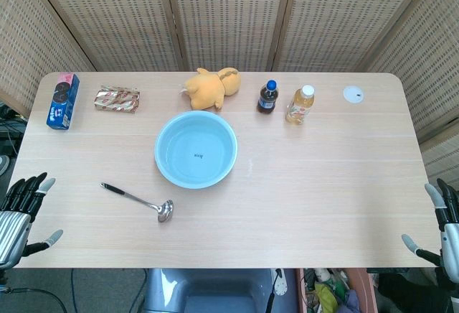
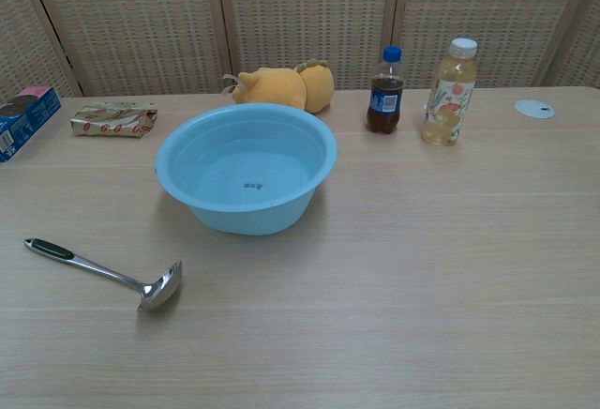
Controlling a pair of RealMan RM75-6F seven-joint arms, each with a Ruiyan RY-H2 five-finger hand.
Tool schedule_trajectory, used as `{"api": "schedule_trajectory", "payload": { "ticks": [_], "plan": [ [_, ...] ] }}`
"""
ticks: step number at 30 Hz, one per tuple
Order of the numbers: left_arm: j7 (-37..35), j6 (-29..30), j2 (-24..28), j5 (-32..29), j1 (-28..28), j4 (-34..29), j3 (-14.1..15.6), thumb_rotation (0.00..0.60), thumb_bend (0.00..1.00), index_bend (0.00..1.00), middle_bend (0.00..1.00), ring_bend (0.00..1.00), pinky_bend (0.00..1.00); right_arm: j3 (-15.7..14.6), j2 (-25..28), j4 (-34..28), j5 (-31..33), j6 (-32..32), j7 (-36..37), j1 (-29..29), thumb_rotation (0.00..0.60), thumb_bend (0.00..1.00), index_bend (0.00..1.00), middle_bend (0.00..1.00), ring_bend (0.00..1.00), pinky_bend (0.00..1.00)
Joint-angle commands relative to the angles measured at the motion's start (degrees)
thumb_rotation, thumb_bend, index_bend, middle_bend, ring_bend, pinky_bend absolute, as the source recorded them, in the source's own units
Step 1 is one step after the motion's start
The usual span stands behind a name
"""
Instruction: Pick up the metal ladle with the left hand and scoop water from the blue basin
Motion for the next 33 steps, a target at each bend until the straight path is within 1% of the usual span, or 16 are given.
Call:
{"api": "schedule_trajectory", "payload": {
  "ticks": [1, 9, 14, 15, 16, 17, 18, 20, 21, 24, 25, 26, 29, 33],
  "plan": [
    [0.13, -0.02, -0.04, 0.00, 0.02, 0.03, 0.02, 0.600, 0.21, 0.00, 0.00, 0.00, 0.00, 0.03, 0.00, 0.01, 0.04, 0.01, 0.01, 0.00, 0.600, 0.00, 0.00, 0.00, 0.00, 0.00],
    [0.56, -0.52, -0.22, -0.29, -0.13, 0.08, -0.02, 0.600, 0.21, 0.00, 0.00, 0.00, 0.00, 0.06, 0.08, -0.17, 0.04, 0.00, 0.07, 0.01, 0.600, 0.00, 0.00, 0.00, 0.00, 0.00],
    [1.35, -2.23, -0.68, -0.86, -1.16, 0.67, -0.43, 0.600, 0.21, 0.00, 0.00, 0.00, 0.00, -0.09, 0.06, -0.42, -0.31, 0.14, -0.37, -0.06, 0.600, 0.00, 0.00, 0.00, 0.00, 0.00],
    [1.48, -2.64, -0.94, -1.13, -1.53, 1.04, -0.74, 0.600, 0.21, 0.00, 0.03, 0.02, 0.01, -0.05, 0.05, -0.45, -0.26, 0.16, -0.38, -0.06, 0.600, 0.00, 0.00, 0.00, 0.00, 0.00],
    [1.54, -3.09, -1.26, -1.43, -1.95, 1.54, -1.09, 0.600, 0.21, 0.00, 0.12, 0.09, 0.06, 0.01, 0.06, -0.49, -0.13, 0.17, -0.37, -0.06, 0.600, 0.00, 0.00, 0.00, 0.00, 0.00],
    [1.48, -3.57, -1.60, -1.72, -2.39, 2.11, -1.43, 0.600, 0.21, 0.00, 0.30, 0.25, 0.19, 0.07, 0.07, -0.52, 0.05, 0.13, -0.29, -0.06, 0.600, 0.00, 0.00, 0.00, 0.00, 0.00],
    [1.46, -3.78, -2.04, -2.00, -2.85, 2.83, -1.97, 0.600, 0.21, 0.00, 0.51, 0.44, 0.37, 0.15, 0.10, -0.53, 0.26, -0.01, -0.16, 0.00, 0.600, 0.00, 0.00, 0.00, 0.00, 0.00],
    [0.47, -5.36, -3.15, -2.35, -4.37, 4.76, -2.81, 0.600, 0.21, 0.00, 0.74, 0.67, 0.64, 0.29, 0.18, -0.51, 0.67, -0.38, -0.01, 0.15, 0.600, 0.00, 0.00, 0.00, 0.00, 0.00],
    [0.00, -6.64, -3.35, -2.47, -5.31, 5.76, -3.06, 0.600, 0.21, 0.00, 0.81, 0.75, 0.75, 0.37, 0.22, -0.48, 0.91, -0.58, 0.13, 0.24, 0.600, 0.00, 0.00, 0.00, 0.00, 0.00],
    [0.47, -10.39, -4.16, -3.51, -8.12, 8.62, -4.18, 0.600, 0.21, 0.00, 0.94, 0.91, 0.95, 0.50, 0.30, -0.41, 1.21, -0.87, 0.37, 0.38, 0.600, 0.00, 0.00, 0.00, 0.00, 0.00],
    [0.95, -12.01, -4.28, -4.13, -9.11, 9.25, -4.50, 0.600, 0.21, 0.00, 0.95, 0.93, 0.98, 0.51, 0.32, -0.38, 1.27, -0.95, 0.41, 0.42, 0.600, 0.00, 0.00, 0.00, 0.00, 0.00],
    [1.38, -13.11, -4.27, -4.69, -9.68, 9.48, -4.67, 0.600, 0.21, 0.00, 0.96, 0.95, 1.00, 0.52, 0.33, -0.36, 1.32, -1.04, 0.44, 0.45, 0.600, 0.00, 0.00, 0.00, 0.00, 0.00],
    [5.91, -20.11, -3.51, -8.56, -12.85, 9.57, -5.30, 0.600, 0.22, 0.00, 0.97, 0.96, 1.00, 0.53, 0.32, -0.31, 1.46, -1.34, 0.40, 0.59, 0.600, 0.00, 0.00, 0.00, 0.00, 0.00],
    [7.66, -27.09, -4.51, -9.82, -16.87, 12.31, -5.20, 0.600, 0.22, 0.00, 0.99, 0.96, 1.00, 0.56, 0.25, -0.46, 1.40, -1.37, -0.02, 0.67, 0.600, 0.00, 0.00, 0.00, 0.00, 0.00]
  ]
}}
